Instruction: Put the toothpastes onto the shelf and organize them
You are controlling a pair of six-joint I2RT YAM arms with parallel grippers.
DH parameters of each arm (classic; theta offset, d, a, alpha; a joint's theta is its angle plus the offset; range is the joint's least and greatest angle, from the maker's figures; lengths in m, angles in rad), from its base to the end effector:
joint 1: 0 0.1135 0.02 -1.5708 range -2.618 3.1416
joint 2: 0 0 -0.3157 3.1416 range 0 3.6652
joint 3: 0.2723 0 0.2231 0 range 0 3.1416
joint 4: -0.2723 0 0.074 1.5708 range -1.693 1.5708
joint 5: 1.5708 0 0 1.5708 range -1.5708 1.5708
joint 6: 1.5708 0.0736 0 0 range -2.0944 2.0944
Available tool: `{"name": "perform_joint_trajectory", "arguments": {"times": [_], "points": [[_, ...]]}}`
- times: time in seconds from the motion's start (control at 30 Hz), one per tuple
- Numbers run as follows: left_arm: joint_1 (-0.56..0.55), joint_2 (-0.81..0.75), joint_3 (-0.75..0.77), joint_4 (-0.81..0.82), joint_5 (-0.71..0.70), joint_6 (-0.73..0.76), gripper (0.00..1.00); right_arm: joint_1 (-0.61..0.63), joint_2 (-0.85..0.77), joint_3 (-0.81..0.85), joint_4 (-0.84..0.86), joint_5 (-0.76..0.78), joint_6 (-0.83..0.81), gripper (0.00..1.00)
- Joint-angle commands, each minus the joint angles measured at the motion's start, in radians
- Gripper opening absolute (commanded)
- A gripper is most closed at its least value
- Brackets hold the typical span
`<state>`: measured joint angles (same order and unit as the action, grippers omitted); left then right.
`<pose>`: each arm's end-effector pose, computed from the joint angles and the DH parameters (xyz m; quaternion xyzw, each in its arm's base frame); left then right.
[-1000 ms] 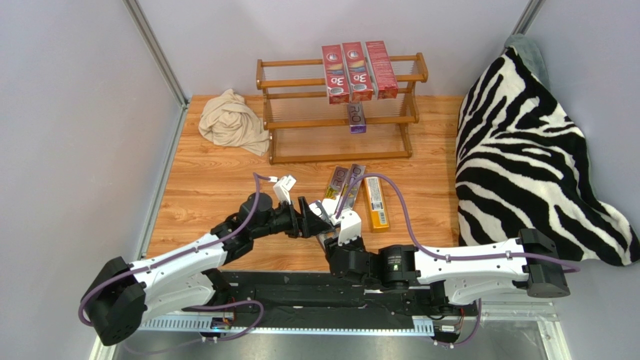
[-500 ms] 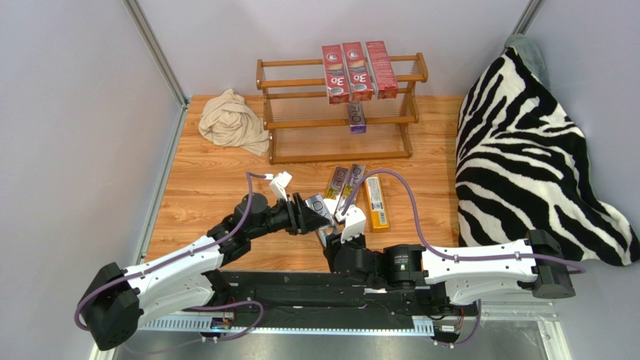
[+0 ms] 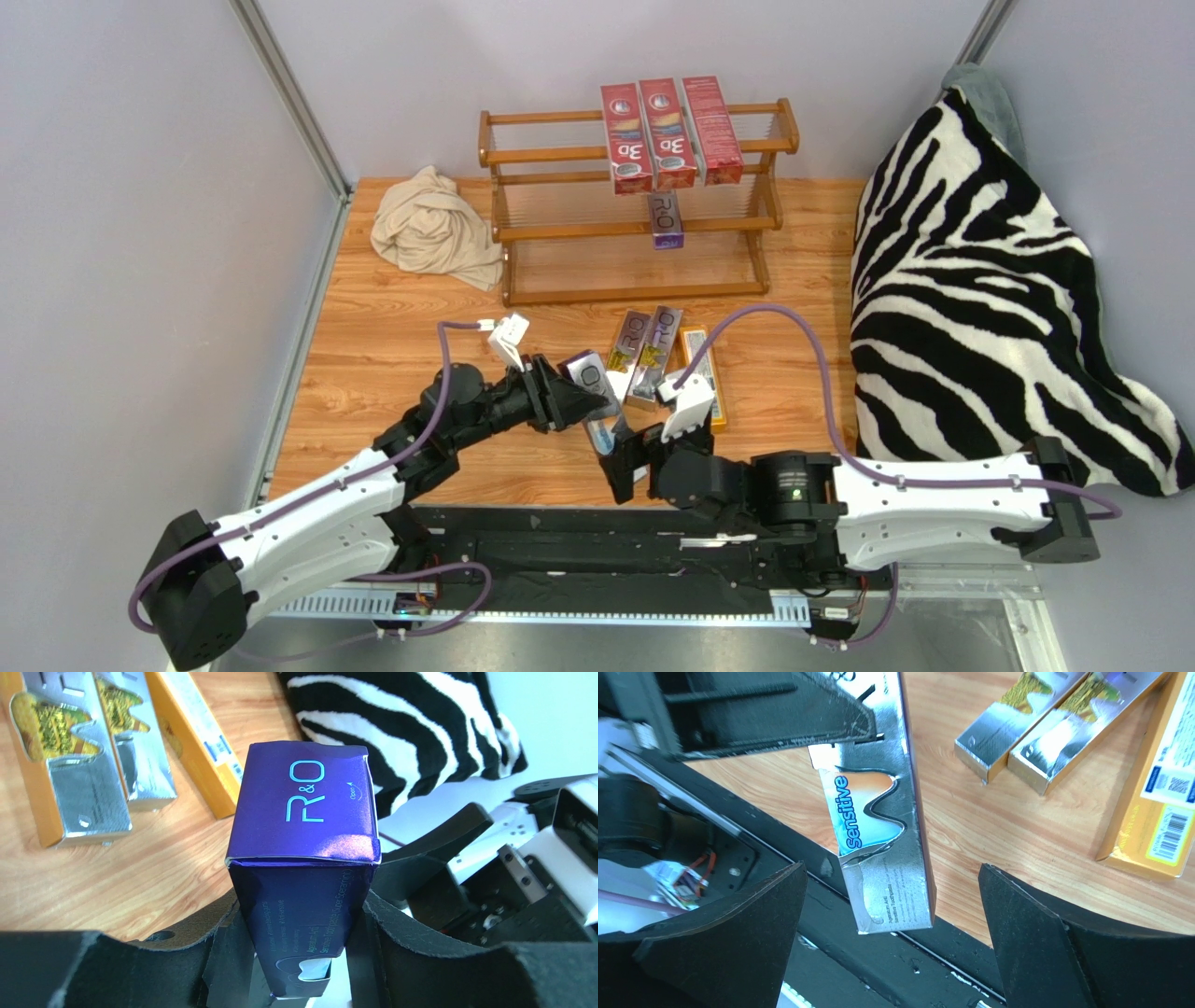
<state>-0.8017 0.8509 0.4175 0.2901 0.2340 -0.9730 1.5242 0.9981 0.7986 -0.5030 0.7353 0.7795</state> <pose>0.1103 -0.1385 0.2943 0.0119 0.7545 -0.5599 0.3422 0.0572 0.1671 0.3120 -0.1672 0.8436 0.2259 0.4576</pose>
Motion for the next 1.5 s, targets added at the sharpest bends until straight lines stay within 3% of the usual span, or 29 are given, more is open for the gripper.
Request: {"name": "perform_joint_trajectory", "arguments": {"times": [0.0,0.17,0.4,0.5,0.77,1.2,1.47], "points": [[0.03,-0.024,-0.002,0.145,0.008,0.017,0.5,0.005,-0.104,-0.002,0.04,0.061,-0.028,1.0],[0.081,-0.02,0.017,0.24,0.07,0.008,0.51,0.002,-0.281,-0.097,0.139,0.021,-0.022,1.0],[0.174,0.121,0.035,0.662,0.244,-0.144,0.51,-0.006,-0.61,-0.291,0.303,0.021,0.021,1.0],[0.173,0.175,0.099,0.684,0.289,-0.148,0.51,-0.007,-0.703,-0.341,0.374,0.012,-0.005,1.0],[0.173,0.221,0.208,0.69,0.327,-0.153,0.51,-0.01,-0.632,-0.334,0.428,0.001,0.017,1.0],[0.173,0.175,0.201,0.702,0.344,-0.178,0.5,-0.088,-0.461,-0.291,0.67,-0.116,-0.071,0.97],[0.174,0.16,0.169,0.744,0.346,-0.207,0.49,-0.259,-0.4,-0.355,0.86,-0.347,-0.011,0.9]]}}
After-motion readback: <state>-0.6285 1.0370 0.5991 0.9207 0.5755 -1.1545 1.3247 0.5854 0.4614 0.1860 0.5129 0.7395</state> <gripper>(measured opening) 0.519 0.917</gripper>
